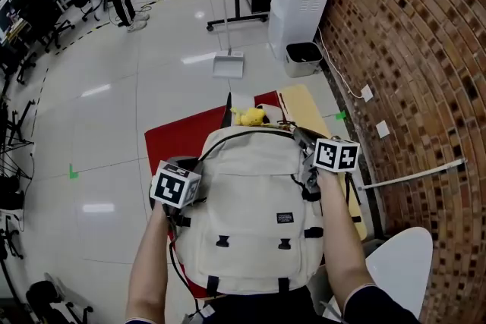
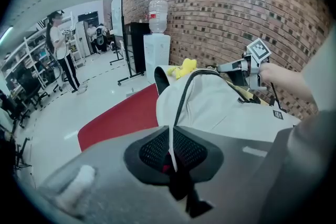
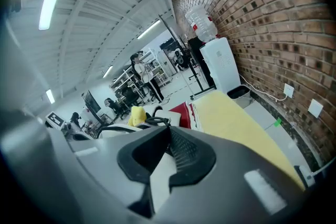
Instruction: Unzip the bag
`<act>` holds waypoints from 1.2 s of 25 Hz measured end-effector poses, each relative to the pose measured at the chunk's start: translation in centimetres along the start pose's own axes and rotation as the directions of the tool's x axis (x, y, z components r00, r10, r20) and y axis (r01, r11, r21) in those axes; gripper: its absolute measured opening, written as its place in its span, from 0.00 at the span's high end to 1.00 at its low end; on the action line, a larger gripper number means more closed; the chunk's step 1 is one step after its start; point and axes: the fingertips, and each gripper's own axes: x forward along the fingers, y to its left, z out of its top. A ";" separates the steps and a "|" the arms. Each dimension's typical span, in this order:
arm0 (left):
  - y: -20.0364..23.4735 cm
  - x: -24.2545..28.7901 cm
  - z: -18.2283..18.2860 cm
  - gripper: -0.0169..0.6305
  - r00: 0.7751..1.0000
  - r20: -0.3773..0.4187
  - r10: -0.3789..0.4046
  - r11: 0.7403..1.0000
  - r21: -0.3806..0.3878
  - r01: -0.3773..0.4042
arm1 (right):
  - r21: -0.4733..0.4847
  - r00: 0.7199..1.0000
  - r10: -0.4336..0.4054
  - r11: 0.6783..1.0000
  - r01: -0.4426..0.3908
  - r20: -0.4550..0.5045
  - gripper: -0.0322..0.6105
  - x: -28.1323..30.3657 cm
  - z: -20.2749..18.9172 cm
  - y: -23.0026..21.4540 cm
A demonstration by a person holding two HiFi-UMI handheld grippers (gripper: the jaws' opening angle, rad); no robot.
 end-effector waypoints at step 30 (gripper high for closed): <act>-10.3 5.8 13.0 0.75 0.995 0.080 -0.051 0.915 0.404 0.014 | -0.827 0.953 0.063 0.482 -0.289 -0.297 0.85 -5.0 -2.0 -1.5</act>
